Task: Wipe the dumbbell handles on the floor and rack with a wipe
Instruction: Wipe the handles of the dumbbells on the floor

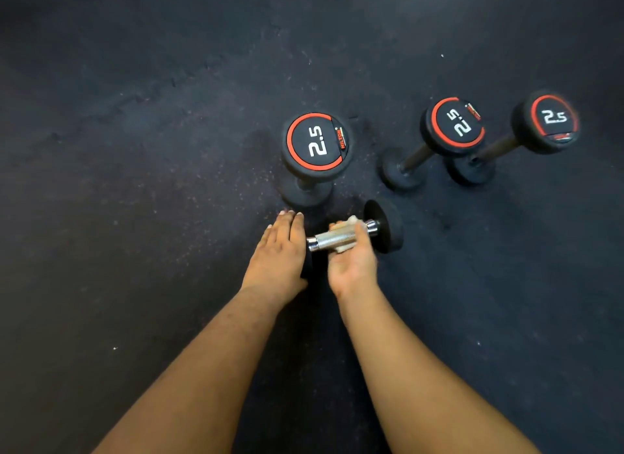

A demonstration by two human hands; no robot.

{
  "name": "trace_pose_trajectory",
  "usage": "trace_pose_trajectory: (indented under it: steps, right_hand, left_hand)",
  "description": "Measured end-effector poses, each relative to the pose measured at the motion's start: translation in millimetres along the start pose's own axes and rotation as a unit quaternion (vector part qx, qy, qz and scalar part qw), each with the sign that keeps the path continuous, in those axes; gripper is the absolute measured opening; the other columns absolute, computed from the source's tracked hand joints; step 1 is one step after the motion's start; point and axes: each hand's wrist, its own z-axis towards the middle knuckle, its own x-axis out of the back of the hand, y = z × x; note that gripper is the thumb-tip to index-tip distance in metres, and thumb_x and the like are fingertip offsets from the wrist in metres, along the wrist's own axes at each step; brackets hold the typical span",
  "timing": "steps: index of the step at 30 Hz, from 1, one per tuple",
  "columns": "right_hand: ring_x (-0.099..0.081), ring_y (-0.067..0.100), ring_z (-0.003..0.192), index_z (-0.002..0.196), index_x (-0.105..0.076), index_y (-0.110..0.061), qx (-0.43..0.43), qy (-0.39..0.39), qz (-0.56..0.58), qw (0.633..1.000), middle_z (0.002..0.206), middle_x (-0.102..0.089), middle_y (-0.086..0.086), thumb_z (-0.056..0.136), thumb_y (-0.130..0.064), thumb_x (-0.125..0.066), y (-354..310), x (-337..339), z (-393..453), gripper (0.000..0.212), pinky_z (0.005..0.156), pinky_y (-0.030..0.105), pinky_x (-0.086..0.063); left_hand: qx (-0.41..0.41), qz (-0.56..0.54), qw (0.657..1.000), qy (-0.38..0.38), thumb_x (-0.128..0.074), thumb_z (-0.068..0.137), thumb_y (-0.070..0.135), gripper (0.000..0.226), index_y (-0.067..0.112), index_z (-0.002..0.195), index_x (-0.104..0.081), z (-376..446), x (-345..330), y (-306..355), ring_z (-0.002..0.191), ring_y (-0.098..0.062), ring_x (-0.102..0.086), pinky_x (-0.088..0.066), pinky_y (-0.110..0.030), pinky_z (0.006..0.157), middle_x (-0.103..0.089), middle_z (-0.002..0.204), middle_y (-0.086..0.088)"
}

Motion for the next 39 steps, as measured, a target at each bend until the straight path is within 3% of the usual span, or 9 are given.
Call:
trace_pose_trajectory:
  steps: [4, 9, 13, 16, 18, 23, 27, 34, 39]
  right_hand:
    - [-0.068, 0.023, 0.099, 0.113, -0.069, -0.009, -0.029, -0.013, -0.180, 0.983, 0.107, -0.073, 0.011, 0.103, -0.010, -0.052, 34, 15, -35, 0.020, 0.093, 0.034, -0.053]
    - [-0.069, 0.018, 0.107, 0.123, -0.070, -0.012, 0.182, 0.022, -0.355, 0.917, 0.111, -0.076, 0.006, 0.103, -0.010, -0.052, 29, 30, -60, 0.027, 0.100, 0.037, -0.053]
    - [-0.053, 0.007, 0.131, 0.144, -0.056, -0.017, 0.401, -0.084, -0.649, 0.641, 0.140, -0.061, -0.004, 0.101, -0.004, -0.049, 0, 17, -44, 0.045, 0.112, 0.025, -0.041]
    - [-0.034, 0.025, 0.148, 0.151, -0.043, -0.010, 0.418, -0.205, -0.832, 0.302, 0.155, -0.045, 0.008, 0.090, -0.005, -0.050, 0, 28, -21, 0.061, 0.121, 0.052, -0.029]
    - [-0.029, 0.025, 0.150, 0.155, -0.035, -0.010, 0.452, -0.221, -0.848, 0.168, 0.160, -0.038, 0.008, 0.090, -0.011, -0.049, -16, 47, -10, 0.067, 0.122, 0.052, -0.025]
    - [-0.018, 0.035, 0.153, 0.158, -0.020, -0.001, 0.446, -0.079, -0.868, 0.204, 0.162, -0.025, 0.021, 0.094, -0.030, -0.059, -37, 59, -5, 0.080, 0.125, 0.048, -0.015]
    - [-0.025, 0.035, 0.151, 0.155, -0.029, -0.003, 0.469, -0.218, -0.850, 0.106, 0.158, -0.035, 0.018, 0.090, -0.021, -0.060, -17, 55, -2, 0.075, 0.122, 0.053, -0.022]
    - [-0.007, 0.033, 0.155, 0.159, -0.012, -0.003, 0.413, -0.127, -0.875, 0.217, 0.165, -0.019, 0.017, 0.087, -0.017, -0.056, -30, 65, -18, 0.085, 0.125, 0.052, -0.017]
    - [-0.053, 0.033, 0.124, 0.128, -0.056, -0.008, 0.390, -0.110, -0.897, 0.179, 0.122, -0.060, 0.013, 0.095, -0.015, -0.051, -44, 24, 10, 0.034, 0.122, 0.050, -0.025]
  left_hand:
    - [0.003, -0.010, 1.000, 0.002, -0.083, 0.076, 0.028, 0.117, 0.006, 0.160, -0.004, 2, 3, 0, 0.157, -0.025, -0.003, -0.007, -0.038, 0.128, -0.008, 0.168, -0.014]
    - [0.002, -0.009, 1.000, 0.000, -0.081, 0.079, 0.026, 0.115, 0.005, 0.160, -0.002, 1, 3, 0, 0.157, -0.026, -0.003, -0.008, -0.038, 0.128, -0.007, 0.168, -0.014]
    - [0.007, -0.012, 1.000, -0.003, -0.083, 0.077, 0.019, 0.118, 0.006, 0.161, -0.001, 1, 5, 1, 0.157, -0.025, -0.002, -0.006, -0.037, 0.128, -0.005, 0.168, -0.014]
    - [0.006, -0.020, 1.000, -0.013, -0.085, 0.074, 0.022, 0.121, 0.008, 0.161, -0.001, 1, 4, 0, 0.157, -0.024, 0.000, -0.007, -0.039, 0.128, -0.005, 0.169, -0.013]
    - [0.004, -0.014, 1.000, -0.016, -0.087, 0.072, 0.027, 0.124, 0.007, 0.161, -0.002, 3, 3, -1, 0.157, -0.024, -0.001, -0.007, -0.039, 0.128, -0.006, 0.169, -0.012]
    - [0.004, -0.005, 1.000, -0.016, -0.091, 0.066, 0.033, 0.131, 0.007, 0.160, -0.004, 6, 4, -1, 0.157, -0.025, -0.005, -0.010, -0.039, 0.128, -0.010, 0.167, -0.013]
    - [0.005, 0.005, 1.000, -0.025, -0.091, 0.067, 0.032, 0.131, 0.006, 0.160, -0.003, 8, 6, -3, 0.157, -0.026, -0.005, -0.010, -0.040, 0.128, -0.010, 0.167, -0.013]
    - [0.006, 0.004, 1.000, -0.016, -0.091, 0.067, 0.033, 0.130, 0.008, 0.160, -0.004, 4, 7, 0, 0.156, -0.025, -0.006, -0.011, -0.039, 0.128, -0.011, 0.167, -0.012]
    - [0.006, 0.011, 1.000, -0.022, -0.091, 0.067, 0.032, 0.131, 0.007, 0.160, -0.004, 5, 7, 0, 0.156, -0.026, -0.007, -0.010, -0.040, 0.128, -0.011, 0.167, -0.013]
